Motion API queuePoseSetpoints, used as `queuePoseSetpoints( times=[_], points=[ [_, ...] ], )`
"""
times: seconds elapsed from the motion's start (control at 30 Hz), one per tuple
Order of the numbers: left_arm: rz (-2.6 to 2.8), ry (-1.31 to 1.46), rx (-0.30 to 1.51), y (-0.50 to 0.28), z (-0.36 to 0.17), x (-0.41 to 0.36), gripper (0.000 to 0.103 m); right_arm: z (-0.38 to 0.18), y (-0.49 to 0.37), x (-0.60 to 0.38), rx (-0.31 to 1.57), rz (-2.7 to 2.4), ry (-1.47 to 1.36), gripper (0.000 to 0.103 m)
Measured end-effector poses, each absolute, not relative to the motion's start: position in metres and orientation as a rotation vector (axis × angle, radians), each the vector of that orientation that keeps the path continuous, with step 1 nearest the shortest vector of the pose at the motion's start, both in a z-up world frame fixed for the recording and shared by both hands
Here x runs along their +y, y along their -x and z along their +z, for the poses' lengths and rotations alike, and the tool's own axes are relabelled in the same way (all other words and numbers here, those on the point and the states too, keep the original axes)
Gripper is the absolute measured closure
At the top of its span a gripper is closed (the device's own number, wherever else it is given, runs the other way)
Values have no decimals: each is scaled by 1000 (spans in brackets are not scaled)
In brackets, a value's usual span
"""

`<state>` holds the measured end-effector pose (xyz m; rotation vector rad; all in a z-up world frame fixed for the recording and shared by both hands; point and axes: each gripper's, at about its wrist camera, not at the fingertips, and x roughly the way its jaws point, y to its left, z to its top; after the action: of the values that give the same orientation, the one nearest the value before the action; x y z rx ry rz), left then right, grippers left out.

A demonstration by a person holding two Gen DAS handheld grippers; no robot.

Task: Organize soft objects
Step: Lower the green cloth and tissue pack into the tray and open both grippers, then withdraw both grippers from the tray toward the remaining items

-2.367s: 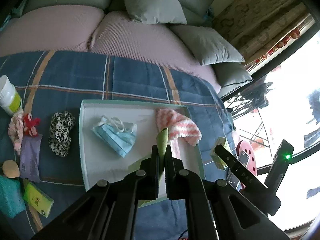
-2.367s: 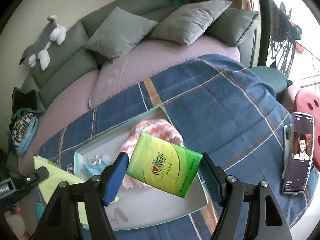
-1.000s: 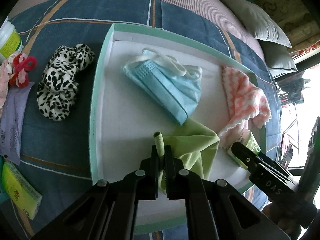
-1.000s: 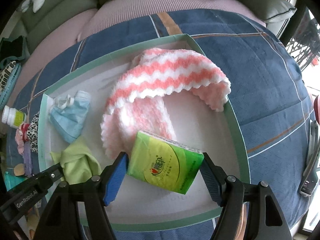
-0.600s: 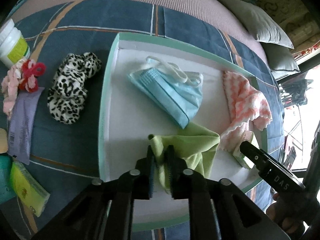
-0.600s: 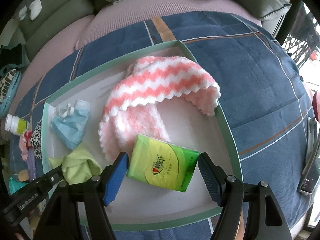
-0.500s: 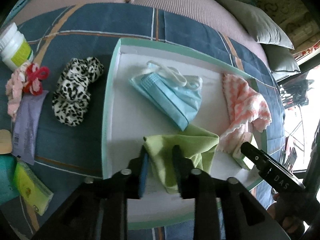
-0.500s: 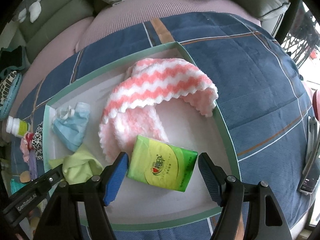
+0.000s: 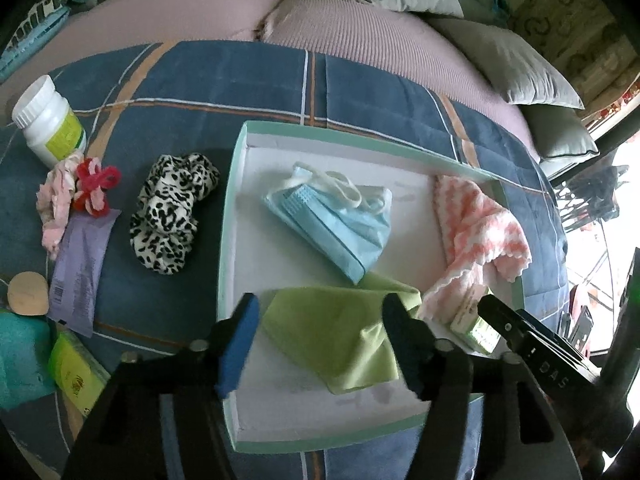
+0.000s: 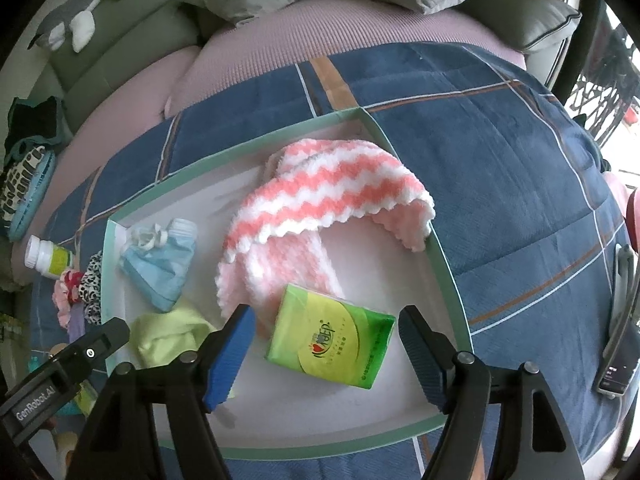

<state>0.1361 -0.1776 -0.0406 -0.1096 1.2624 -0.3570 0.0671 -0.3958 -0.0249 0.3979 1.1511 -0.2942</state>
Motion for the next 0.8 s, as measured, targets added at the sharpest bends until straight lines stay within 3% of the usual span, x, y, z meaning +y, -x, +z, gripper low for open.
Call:
queuePoseSetpoints(
  times=[0.4, 0.5, 0.8],
  points=[
    [-287, 101, 1188, -140, -26, -166, 24, -17, -69, -390, 1099, -272, -365, 13],
    [-271, 103, 1163, -142, -27, -164, 12, -17, -70, -387, 1095, -269, -357, 5],
    [-245, 96, 1091, -146, -25, -149, 11, -12, -78, -362, 1082, -225, -319, 3]
  ],
)
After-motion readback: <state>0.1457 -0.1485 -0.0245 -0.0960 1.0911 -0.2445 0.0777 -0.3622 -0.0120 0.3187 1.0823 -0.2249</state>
